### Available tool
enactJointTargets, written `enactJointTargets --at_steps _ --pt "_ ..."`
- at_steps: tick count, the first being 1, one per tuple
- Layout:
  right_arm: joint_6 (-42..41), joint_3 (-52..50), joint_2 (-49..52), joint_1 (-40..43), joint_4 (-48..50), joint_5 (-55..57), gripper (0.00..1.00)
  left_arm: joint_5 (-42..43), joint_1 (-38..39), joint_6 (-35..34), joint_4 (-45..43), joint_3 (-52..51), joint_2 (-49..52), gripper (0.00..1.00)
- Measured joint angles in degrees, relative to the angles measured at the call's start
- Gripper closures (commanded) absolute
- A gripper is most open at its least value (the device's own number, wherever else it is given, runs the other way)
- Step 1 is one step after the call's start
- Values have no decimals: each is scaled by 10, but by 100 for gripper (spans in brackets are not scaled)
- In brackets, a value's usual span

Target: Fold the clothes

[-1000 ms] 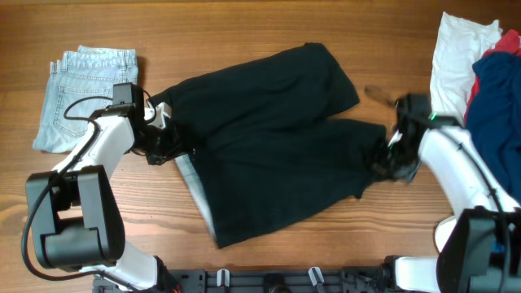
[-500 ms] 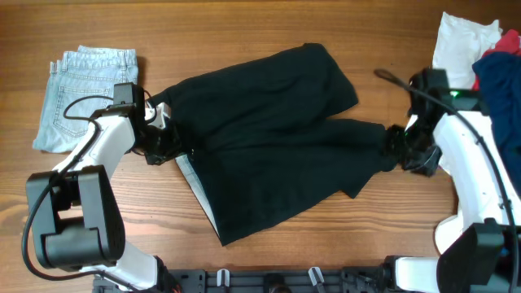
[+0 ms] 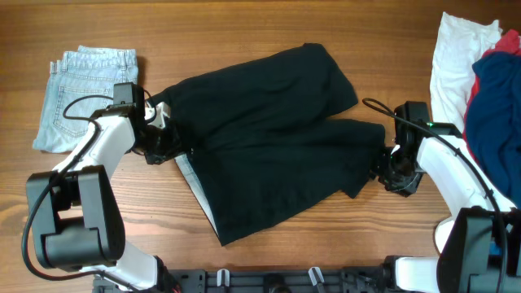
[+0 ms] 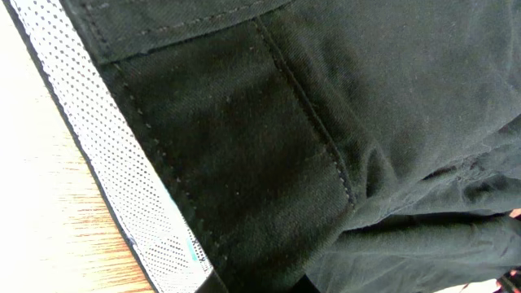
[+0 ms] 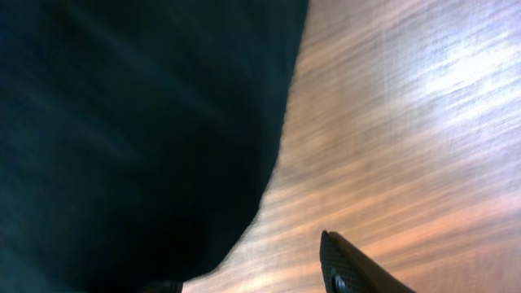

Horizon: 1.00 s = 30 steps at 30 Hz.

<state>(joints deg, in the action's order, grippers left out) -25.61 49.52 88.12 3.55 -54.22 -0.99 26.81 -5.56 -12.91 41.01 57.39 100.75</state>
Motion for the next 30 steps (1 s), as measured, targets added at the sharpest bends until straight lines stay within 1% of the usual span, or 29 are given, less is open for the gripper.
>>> enactJointTargets --at_steps 2,7,9,12,20,21,24,26,27,28,30 --pt "28 0 0 0 39 11 39 0 0 0 -3 0 0 92" --pt "91 -2 0 0 124 23 38 0 0 0 -4 0 0 92" --pt "116 -2 0 0 143 25 39 0 0 0 -3 0 0 92" --pt "148 -2 0 0 160 23 44 0 0 0 -4 0 0 92" --pt "185 -2 0 0 181 6 54 0 0 0 -4 0 0 91" --pt "189 -2 1 0 181 5 57 0 0 0 -4 0 0 91" --pt "197 -2 6 0 181 3 72 0 0 0 -4 0 0 91" --pt "202 -2 15 0 182 1 78 -1 0 0 -4 0 0 90" --pt "203 -2 18 0 183 0 85 -1 0 0 -4 0 0 91" --pt "204 -2 20 0 183 0 96 -1 0 0 -4 0 0 91" --pt "206 -2 21 0 184 -1 96 -2 0 0 -4 0 0 91"
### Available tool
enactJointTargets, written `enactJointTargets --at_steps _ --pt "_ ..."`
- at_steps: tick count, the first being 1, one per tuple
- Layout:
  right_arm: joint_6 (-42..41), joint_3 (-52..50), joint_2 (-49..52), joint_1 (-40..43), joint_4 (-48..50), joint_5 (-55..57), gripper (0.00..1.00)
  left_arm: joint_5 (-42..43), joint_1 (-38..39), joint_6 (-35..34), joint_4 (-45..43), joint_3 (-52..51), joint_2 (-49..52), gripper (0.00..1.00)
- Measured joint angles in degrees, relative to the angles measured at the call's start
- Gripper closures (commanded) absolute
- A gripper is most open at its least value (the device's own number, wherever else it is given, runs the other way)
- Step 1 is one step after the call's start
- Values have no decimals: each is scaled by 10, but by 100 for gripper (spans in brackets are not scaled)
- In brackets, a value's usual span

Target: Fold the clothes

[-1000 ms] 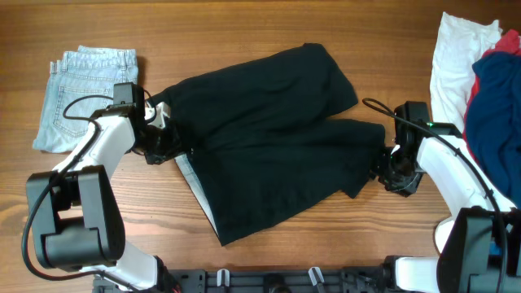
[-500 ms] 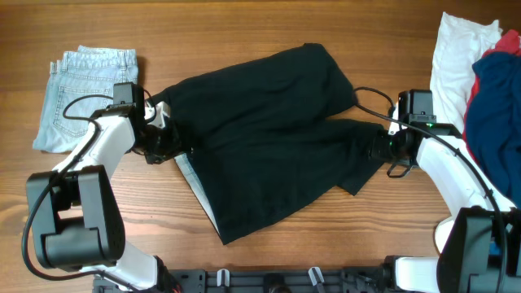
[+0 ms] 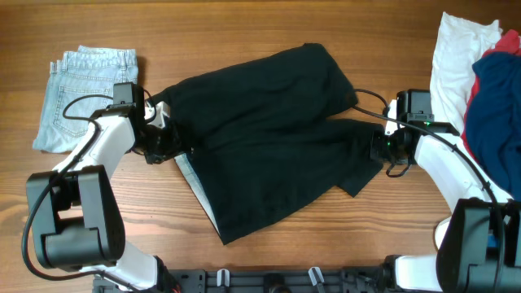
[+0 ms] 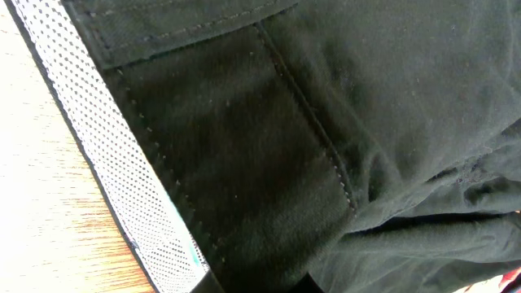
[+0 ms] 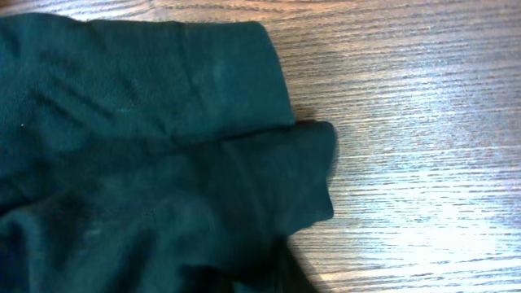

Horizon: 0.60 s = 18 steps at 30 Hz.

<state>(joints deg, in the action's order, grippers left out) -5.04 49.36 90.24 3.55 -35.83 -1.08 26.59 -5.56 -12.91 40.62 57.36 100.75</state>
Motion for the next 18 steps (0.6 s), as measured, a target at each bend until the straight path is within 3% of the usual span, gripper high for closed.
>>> enactJointTargets --at_steps 6,9,13,18 --pt "-9 1 0 0 -20 19 96 0 0 0 0 0 0 91" --pt "-26 25 -4 0 -92 75 95 0 0 0 -1 0 0 91" --pt "-40 134 -40 0 -175 144 96 -2 0 0 -1 0 0 91" --pt "-14 255 -143 0 -187 163 96 -14 0 0 -1 0 0 91"
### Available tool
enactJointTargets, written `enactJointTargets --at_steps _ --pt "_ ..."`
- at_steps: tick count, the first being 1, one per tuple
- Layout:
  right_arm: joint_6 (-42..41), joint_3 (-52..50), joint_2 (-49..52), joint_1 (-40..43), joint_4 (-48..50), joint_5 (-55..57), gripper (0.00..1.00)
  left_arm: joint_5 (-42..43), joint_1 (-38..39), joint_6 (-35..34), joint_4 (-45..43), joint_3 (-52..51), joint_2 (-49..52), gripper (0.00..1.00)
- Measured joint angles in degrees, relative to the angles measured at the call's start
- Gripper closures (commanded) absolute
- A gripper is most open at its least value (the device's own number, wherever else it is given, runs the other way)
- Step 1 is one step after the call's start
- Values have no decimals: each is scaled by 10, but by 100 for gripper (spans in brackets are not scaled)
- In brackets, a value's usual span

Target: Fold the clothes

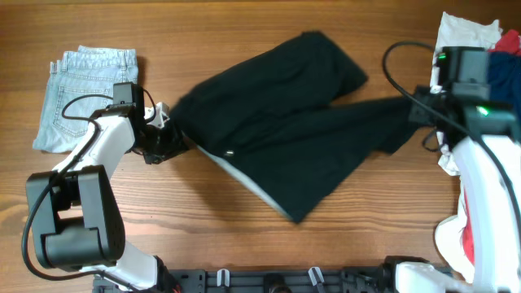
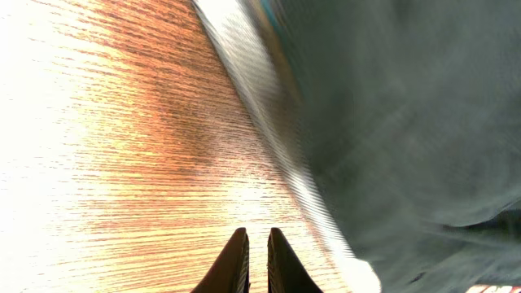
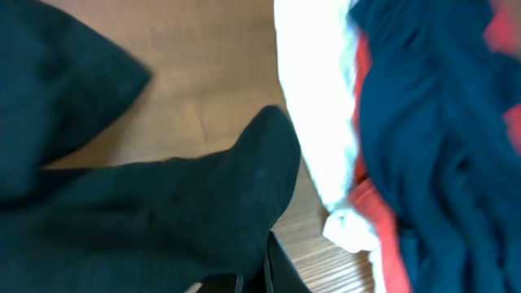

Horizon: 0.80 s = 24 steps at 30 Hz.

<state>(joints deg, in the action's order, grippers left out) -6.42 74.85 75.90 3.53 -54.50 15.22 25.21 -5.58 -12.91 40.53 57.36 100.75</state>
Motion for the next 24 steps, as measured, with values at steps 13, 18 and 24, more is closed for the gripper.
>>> enactJointTargets --at_steps 13,18,24 --pt "12 -64 23 0 -76 -52 96 101 10 3 104 0 0 58" --pt "14 -69 26 0 -72 -54 95 156 118 -9 113 -3 0 40" --pt "14 -69 26 0 -72 -57 96 172 278 -121 -9 -17 0 31"
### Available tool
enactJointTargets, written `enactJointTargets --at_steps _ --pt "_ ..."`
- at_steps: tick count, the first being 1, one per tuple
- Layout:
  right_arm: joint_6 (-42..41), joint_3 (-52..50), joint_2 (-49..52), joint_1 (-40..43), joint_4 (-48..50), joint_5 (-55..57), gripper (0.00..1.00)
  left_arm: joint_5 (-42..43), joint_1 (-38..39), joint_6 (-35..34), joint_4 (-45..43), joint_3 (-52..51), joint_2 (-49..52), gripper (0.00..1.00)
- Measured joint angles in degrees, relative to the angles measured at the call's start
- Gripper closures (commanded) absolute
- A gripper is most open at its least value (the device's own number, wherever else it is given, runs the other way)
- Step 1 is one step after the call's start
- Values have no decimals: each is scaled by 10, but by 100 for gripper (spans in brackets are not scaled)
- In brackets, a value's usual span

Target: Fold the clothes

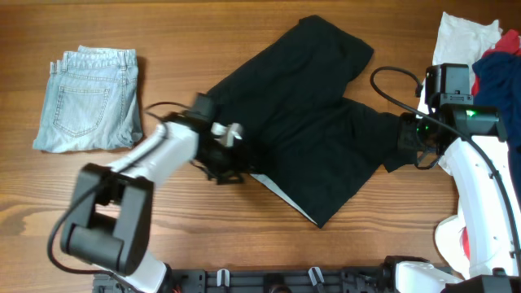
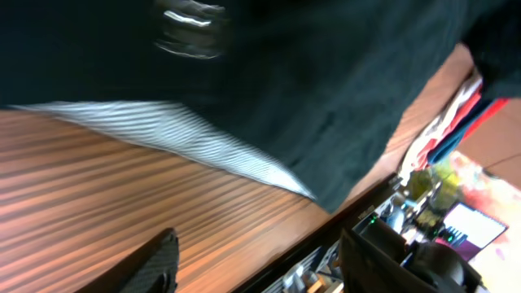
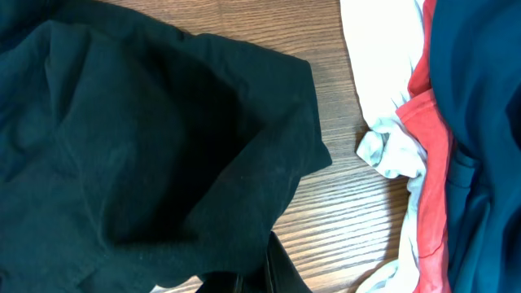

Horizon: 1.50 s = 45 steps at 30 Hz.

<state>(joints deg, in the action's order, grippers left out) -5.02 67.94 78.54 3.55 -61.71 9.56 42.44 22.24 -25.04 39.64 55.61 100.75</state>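
Black shorts (image 1: 301,114) lie spread right of the table's middle, with the white mesh lining (image 2: 191,138) of the waistband showing along their near edge. My left gripper (image 1: 226,163) sits at the waistband's left end. In the left wrist view the left gripper (image 2: 260,264) is open, its fingers (image 2: 155,260) wide apart over bare wood. My right gripper (image 1: 409,140) is at the right leg's hem. In the right wrist view the right gripper (image 3: 264,273) is shut on the black fabric (image 3: 146,138).
Folded light-blue jeans (image 1: 85,98) lie at the far left. A pile of white (image 1: 460,41), blue (image 1: 496,69) and red (image 3: 427,155) clothes fills the right edge, close to my right arm. The wooden table (image 1: 163,236) shows in front of the shorts.
My left gripper was shut over bare wood left of the shorts; now it is open, further right at the waistband. My right gripper stands lower, and the right leg lies down.
The shorts lay in the middle, my left gripper at their left waist corner and my right beside the right leg. Then the right sat on the leg's hem. Then it held the leg far right, the shorts shifted. Now they lie right of centre.
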Motion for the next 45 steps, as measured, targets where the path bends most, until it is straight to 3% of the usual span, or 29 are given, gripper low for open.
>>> enactJointTargets --at_steps 4,12,17,23,27,32,38,45 --pt "0 0 0 0 0 -2 96 -8 90 -111 -74 -13 0 20" --pt "0 0 0 0 0 -2 96 -74 247 -332 -157 -37 0 13" --pt "0 0 0 0 0 -2 96 -149 317 -429 -194 -38 0 12" --pt "0 0 0 0 -4 -3 96 -234 378 -485 -254 -39 0 17" --pt "0 0 0 0 -5 -4 96 -264 395 -508 -280 -39 6 30" --pt "0 0 0 0 -5 -5 95 -276 395 -538 -292 -35 20 67" --pt "0 0 0 0 -5 -5 95 -283 394 -549 -286 -35 30 96" --pt "0 0 0 0 -5 -5 95 -273 387 -541 -238 -29 31 96"
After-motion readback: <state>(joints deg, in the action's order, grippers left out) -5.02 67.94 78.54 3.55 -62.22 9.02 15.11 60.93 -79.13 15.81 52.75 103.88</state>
